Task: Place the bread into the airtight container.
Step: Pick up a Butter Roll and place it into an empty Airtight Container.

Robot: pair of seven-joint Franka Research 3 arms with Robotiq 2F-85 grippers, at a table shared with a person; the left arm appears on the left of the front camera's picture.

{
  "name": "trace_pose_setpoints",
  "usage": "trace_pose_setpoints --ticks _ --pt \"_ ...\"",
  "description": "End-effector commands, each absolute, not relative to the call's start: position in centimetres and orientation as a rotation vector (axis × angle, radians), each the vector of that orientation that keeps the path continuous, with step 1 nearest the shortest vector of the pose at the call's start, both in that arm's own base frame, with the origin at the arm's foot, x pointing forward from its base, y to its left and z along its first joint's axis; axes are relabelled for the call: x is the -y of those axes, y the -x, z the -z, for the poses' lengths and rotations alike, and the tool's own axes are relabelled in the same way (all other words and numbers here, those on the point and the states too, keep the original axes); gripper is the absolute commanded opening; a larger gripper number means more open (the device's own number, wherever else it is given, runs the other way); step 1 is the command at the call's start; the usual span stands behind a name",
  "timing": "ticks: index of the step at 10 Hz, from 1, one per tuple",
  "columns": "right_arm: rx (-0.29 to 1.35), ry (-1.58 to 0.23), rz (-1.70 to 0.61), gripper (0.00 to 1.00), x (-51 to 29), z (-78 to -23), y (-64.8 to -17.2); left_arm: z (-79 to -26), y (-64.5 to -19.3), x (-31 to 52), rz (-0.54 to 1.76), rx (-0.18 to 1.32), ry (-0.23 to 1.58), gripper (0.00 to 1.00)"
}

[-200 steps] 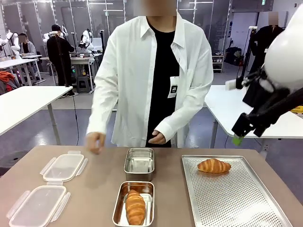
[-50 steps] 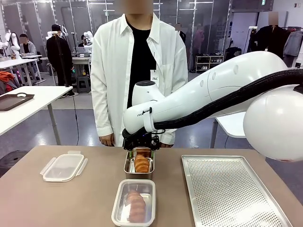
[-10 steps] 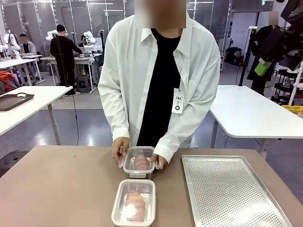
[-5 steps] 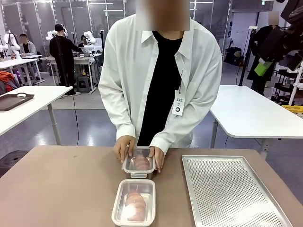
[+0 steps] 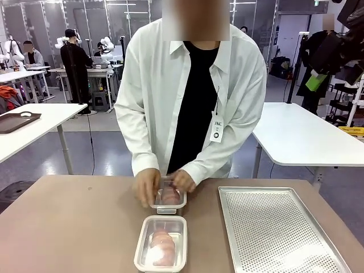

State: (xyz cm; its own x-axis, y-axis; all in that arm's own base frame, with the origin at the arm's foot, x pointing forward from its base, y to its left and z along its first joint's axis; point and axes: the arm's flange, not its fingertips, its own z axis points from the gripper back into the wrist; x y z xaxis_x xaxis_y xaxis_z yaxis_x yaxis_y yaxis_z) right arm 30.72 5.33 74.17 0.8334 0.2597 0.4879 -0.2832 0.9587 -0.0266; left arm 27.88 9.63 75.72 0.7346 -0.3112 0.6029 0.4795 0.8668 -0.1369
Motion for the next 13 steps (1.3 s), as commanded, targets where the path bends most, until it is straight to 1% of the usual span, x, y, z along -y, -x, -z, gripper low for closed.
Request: trace_pose_setpoints --ticks 1,13 --pt "0.510 -0.056 -0.301 1.00 -5.27 -74.26 -30.61 -75.93 -27.88 -9.65 0.457 0.607 0.291 1.00" --pt "0.510 -0.056 -0.301 1.00 -5.27 -74.26 -30.61 -75.93 -27.88 -9.65 0.457 0.607 0.291 1.00"
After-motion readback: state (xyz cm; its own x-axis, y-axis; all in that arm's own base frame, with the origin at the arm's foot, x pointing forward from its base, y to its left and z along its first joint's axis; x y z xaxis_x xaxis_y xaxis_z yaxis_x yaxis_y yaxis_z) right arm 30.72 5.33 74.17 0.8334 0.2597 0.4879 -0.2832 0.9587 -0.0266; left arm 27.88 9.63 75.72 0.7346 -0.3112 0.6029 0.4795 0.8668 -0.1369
